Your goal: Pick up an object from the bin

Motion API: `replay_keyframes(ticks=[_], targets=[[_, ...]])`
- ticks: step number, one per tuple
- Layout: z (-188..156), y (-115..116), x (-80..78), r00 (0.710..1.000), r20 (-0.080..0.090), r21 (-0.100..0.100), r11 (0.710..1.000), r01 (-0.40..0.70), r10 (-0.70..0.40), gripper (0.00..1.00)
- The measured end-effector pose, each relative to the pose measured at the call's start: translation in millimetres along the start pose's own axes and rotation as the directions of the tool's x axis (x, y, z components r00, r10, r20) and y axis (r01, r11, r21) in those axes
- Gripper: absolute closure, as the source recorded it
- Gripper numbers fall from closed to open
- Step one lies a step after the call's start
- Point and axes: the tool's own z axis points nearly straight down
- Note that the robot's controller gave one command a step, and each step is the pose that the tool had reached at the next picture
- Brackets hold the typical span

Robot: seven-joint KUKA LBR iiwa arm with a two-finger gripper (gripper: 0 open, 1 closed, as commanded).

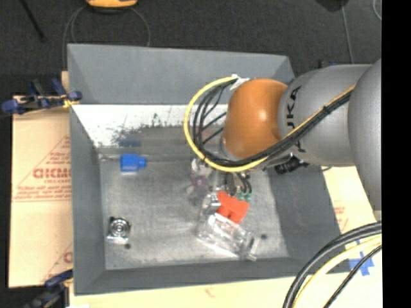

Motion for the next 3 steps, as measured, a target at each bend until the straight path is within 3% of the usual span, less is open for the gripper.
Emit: replay_keyframes(ticks=[1, 2, 3], targets=[[-2.1, -2.2, 75.0, 0.987, -0.004, 0.001, 0.987, -0.161, 0.161, 0.00], [52.4, -91.8, 49.2, 0.981, 0.024, 0.000, 0.981, 0.192, -0.192, 0.00], [53.8, -92.4, 48.8, 0.982, 0.022, 0.000, 0.983, 0.185, -0.185, 1.00]])
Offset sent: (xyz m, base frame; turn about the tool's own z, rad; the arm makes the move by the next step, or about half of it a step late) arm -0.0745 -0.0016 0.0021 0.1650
